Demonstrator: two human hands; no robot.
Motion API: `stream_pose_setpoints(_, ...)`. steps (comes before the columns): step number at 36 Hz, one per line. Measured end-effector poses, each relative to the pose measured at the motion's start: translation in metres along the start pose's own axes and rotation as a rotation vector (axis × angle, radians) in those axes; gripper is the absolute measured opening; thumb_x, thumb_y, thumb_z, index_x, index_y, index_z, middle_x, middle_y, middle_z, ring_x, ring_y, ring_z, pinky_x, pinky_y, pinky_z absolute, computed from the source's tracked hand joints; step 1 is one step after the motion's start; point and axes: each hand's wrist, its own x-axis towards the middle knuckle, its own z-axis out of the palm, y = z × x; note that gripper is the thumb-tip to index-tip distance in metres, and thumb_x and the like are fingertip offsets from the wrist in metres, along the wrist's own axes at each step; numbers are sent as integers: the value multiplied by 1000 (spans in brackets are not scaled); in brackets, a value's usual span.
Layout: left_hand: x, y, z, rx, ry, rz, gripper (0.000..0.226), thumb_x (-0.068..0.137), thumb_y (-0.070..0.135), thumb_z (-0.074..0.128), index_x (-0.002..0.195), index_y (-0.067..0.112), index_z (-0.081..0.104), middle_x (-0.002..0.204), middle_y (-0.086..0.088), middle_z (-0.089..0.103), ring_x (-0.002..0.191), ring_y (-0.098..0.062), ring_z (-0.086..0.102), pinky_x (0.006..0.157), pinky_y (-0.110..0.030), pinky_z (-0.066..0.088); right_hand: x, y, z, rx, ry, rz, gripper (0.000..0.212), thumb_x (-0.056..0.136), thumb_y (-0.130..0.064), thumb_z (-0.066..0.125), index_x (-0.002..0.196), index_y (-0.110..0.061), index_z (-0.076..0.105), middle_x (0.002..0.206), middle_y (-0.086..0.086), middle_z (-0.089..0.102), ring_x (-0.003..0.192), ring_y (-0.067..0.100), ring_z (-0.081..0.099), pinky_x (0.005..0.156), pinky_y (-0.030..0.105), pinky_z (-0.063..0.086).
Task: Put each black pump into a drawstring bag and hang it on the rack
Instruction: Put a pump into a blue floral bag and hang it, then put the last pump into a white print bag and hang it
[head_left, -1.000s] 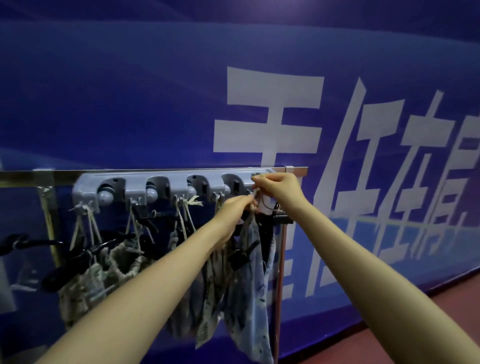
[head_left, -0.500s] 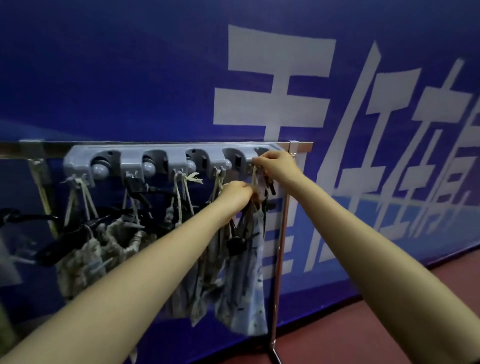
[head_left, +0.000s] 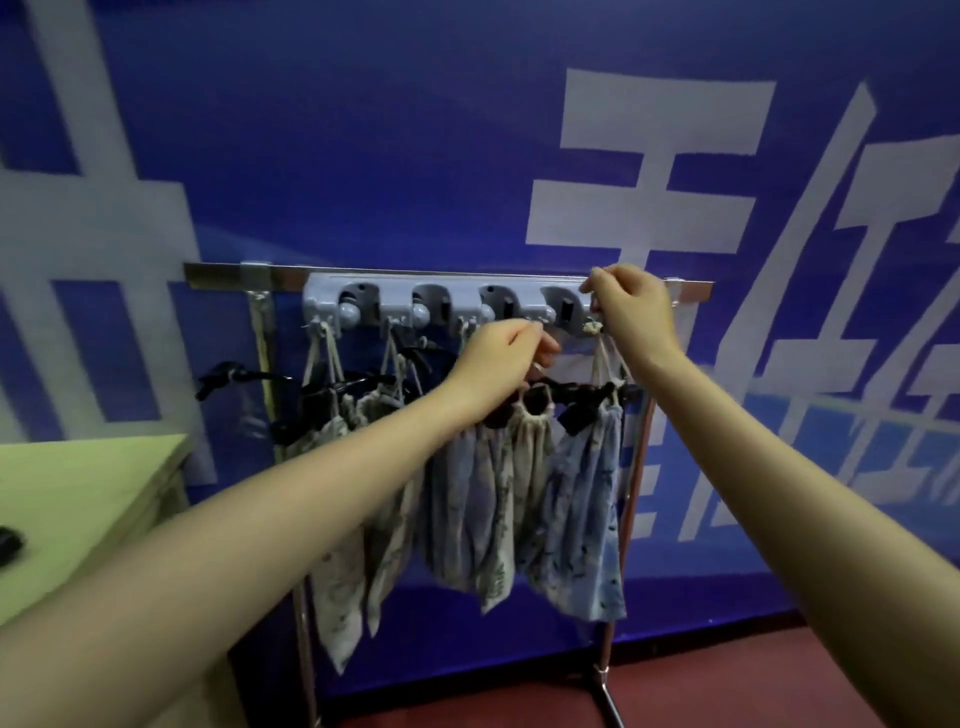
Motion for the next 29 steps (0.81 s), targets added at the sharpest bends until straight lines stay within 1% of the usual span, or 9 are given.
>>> stream_pose_setpoints(2, -8, 5, -24, -48, 70, -21, 40, 103, 16, 36, 71, 14, 60, 66, -1, 60, 53, -10, 56, 48, -19, 43, -8, -12, 20, 91, -53, 11, 28, 95, -14, 51, 69, -13, 63, 55, -9, 52, 51, 1, 46, 53, 21, 37)
stream_pose_setpoints(5, -34, 11, -75, -72, 192, -65, 38, 101, 11, 37, 66, 12, 54, 60, -4, 53, 38, -5, 49, 45, -20, 38, -35, -40, 67, 217, -188, 25, 34, 93, -6, 49, 60, -12, 55, 41, -11, 46, 40, -1, 38, 45, 16, 30)
stream_pose_setpoints(11, -102, 8, -190, 40, 431, -143, 38, 100, 15, 40, 64, 14, 54, 50, 2, 52, 35, -6, 46, 43, -20, 35, -102, -101, 172, 423, -559, 41, 41, 101, -13, 43, 62, -12, 56, 42, -6, 45, 35, 1, 37, 39, 12, 28)
stream_pose_setpoints(14, -149, -2, -251, 133, 501, -268, 37, 100, 15, 38, 67, 14, 55, 55, 1, 56, 36, -6, 48, 44, -19, 39, -140, -131, 230, 442, -758, 35, 38, 100, -14, 46, 64, -13, 59, 40, -8, 47, 37, 2, 39, 41, 13, 31)
stream_pose_setpoints(18, -223, -24, -329, 200, 646, -459, 30, 96, 12, 37, 74, 15, 57, 73, -6, 57, 51, -13, 48, 52, -24, 41, -194, -168, 302, 399, -948, 44, 31, 92, -14, 50, 64, -15, 62, 49, -7, 51, 47, 9, 43, 46, 23, 32)
stream_pose_setpoints(20, -256, -42, -357, 270, 758, -519, 31, 96, 13, 37, 73, 17, 58, 78, -7, 57, 59, -17, 46, 57, -27, 39, -217, -175, 329, 374, -972, 57, 28, 90, -16, 50, 66, -17, 64, 58, -5, 54, 55, 11, 47, 51, 26, 36)
stream_pose_setpoints(23, -315, -60, -397, 461, 896, -537, 31, 97, 17, 41, 74, 25, 60, 78, 0, 59, 75, -22, 54, 73, -35, 46, -256, -189, 372, 366, -996, 64, 25, 92, -18, 49, 75, -17, 66, 67, -6, 58, 63, 8, 52, 65, 28, 43)
stream_pose_setpoints(25, -350, -67, -416, 541, 910, -565, 25, 97, 18, 43, 82, 22, 62, 85, 0, 61, 85, -21, 58, 80, -35, 48, -282, -201, 398, 407, -1017, 96, 24, 92, -17, 49, 76, -18, 67, 70, -5, 60, 67, 11, 54, 69, 32, 46)
stream_pose_setpoints(29, -394, -86, -440, 736, 825, -680, 18, 98, 22, 47, 88, 14, 61, 92, -5, 62, 93, -23, 57, 75, -30, 39, -326, -220, 439, 456, -1085, 182, 27, 96, -17, 43, 95, -12, 70, 79, 0, 63, 71, 15, 58, 65, 30, 47)
